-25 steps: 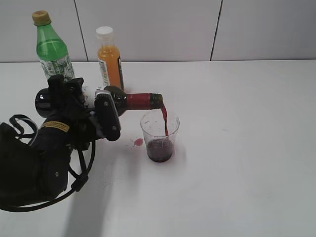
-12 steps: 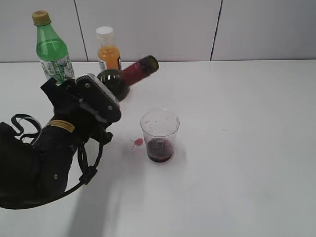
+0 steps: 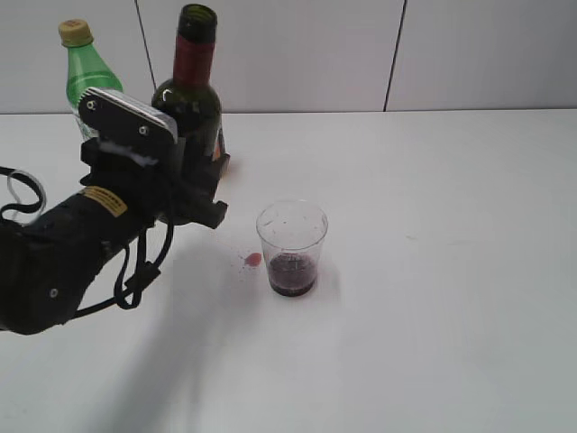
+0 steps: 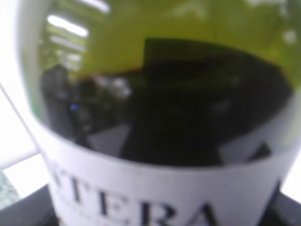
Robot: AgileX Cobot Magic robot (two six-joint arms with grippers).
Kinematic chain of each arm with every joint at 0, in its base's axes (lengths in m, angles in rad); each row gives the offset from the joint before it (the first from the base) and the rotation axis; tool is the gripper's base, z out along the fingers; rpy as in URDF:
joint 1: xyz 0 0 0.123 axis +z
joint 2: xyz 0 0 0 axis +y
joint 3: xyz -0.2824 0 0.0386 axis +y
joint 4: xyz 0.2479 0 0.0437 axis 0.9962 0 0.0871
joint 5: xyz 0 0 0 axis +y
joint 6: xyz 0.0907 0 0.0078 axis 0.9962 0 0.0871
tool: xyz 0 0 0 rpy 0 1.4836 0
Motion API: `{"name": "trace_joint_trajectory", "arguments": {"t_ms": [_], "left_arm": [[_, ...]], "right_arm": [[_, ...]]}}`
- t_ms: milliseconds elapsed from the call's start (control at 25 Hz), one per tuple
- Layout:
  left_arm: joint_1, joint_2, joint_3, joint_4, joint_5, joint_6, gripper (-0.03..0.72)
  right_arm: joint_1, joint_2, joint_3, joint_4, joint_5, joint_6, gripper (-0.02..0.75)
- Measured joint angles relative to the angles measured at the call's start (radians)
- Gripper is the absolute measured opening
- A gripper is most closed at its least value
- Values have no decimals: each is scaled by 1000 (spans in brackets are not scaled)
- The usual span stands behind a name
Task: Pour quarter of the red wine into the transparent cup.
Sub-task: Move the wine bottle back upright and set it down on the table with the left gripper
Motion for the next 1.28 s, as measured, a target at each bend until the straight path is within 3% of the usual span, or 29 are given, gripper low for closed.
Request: {"name": "trace_joint_trajectory", "arguments": {"t_ms": [280, 480, 760, 1280], "left_arm": [[171, -6, -8, 445, 47, -473, 552], [224, 28, -107, 628, 62, -605, 552], [225, 178, -319, 744, 91, -640, 552], [201, 404, -510, 757, 104, -641, 552]], "right_arm": [[0, 0, 0, 0, 0, 0, 561], [0, 0, 0, 0, 0, 0, 561], [0, 0, 0, 0, 0, 0, 561], [0, 0, 0, 0, 0, 0, 561]]}}
